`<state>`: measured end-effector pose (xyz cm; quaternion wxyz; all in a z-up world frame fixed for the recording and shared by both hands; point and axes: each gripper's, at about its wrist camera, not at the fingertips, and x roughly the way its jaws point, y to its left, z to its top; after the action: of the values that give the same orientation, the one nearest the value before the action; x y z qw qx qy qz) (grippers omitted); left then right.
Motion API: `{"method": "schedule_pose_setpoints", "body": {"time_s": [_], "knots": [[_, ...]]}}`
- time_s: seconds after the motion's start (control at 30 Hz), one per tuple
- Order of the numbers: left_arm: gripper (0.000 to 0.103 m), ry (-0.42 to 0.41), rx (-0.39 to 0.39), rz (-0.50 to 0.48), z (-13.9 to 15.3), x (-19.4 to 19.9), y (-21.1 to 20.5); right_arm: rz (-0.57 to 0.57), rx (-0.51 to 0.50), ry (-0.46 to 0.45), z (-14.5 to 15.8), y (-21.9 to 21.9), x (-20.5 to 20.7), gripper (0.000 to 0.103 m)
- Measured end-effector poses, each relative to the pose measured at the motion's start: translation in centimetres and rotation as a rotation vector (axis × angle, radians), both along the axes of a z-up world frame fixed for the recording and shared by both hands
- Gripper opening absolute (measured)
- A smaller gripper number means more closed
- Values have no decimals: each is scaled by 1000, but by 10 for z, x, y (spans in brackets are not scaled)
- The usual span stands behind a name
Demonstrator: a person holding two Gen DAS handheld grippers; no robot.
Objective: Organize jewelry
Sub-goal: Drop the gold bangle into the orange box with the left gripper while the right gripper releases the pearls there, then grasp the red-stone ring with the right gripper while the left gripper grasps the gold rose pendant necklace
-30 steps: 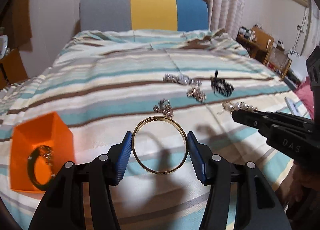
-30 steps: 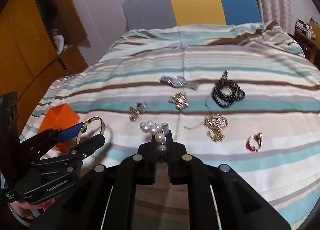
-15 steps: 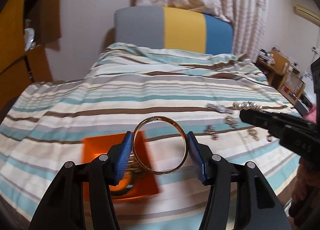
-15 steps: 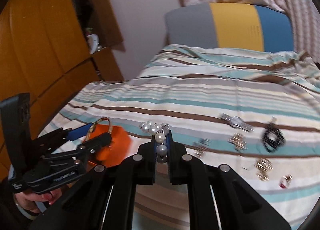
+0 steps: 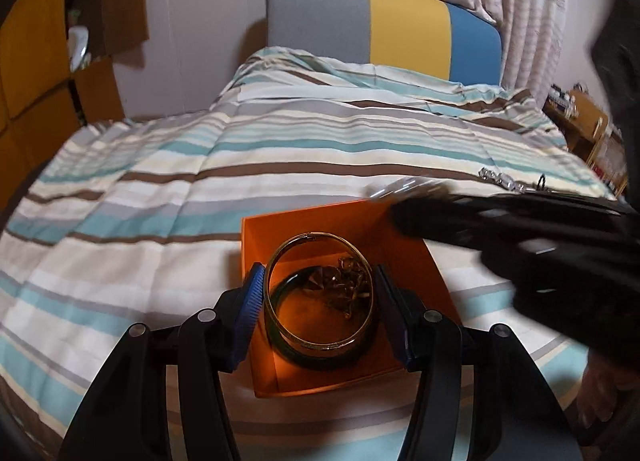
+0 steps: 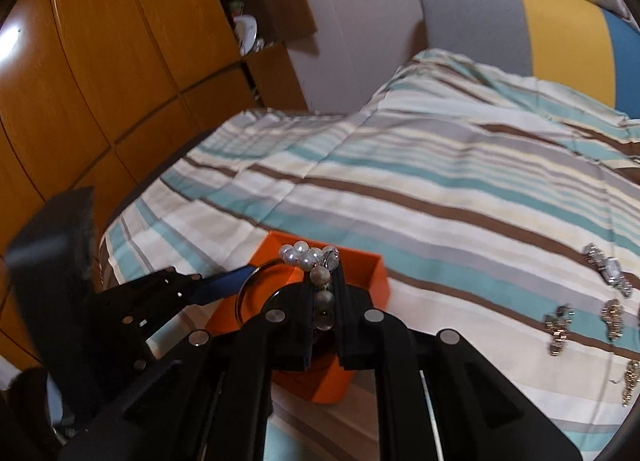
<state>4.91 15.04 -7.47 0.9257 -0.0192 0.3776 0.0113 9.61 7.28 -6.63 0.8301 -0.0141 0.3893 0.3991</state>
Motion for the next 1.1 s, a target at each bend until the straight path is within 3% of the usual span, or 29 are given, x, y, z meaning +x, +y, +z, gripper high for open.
{"method": "schedule_pose_setpoints", "body": {"time_s": [0.1,0.3,0.4,0.53,0.63,0.73,0.8,0.87,1.1], "knots": [[55,-10,11,-10,-2,1,-1,5,-29,22,-11,9,6,7],[76,-37,-5,-27,1,-8,-6,6,-60,17,-16,11,13,7],[80,-61,21,-33,4,-21,-12,14,-83,14,-18,15,14,8],[88,-86,64,18,6,-40,-10,13,-119,-4,-25,21,14,8],[88,-85,33,75,5,-48,4,8,-141,-48,-26,23,10,7],[88,-82,-33,140,4,-49,22,17,-143,-62,-24,25,8,13],[88,-84,-77,175,4,-50,30,25,-109,-67,-21,22,5,29],[88,-90,-106,202,6,-51,36,6,-91,-99,-14,16,1,37],[92,-102,-120,222,17,-49,32,-111,6,-70,4,-39,2,37]]}}
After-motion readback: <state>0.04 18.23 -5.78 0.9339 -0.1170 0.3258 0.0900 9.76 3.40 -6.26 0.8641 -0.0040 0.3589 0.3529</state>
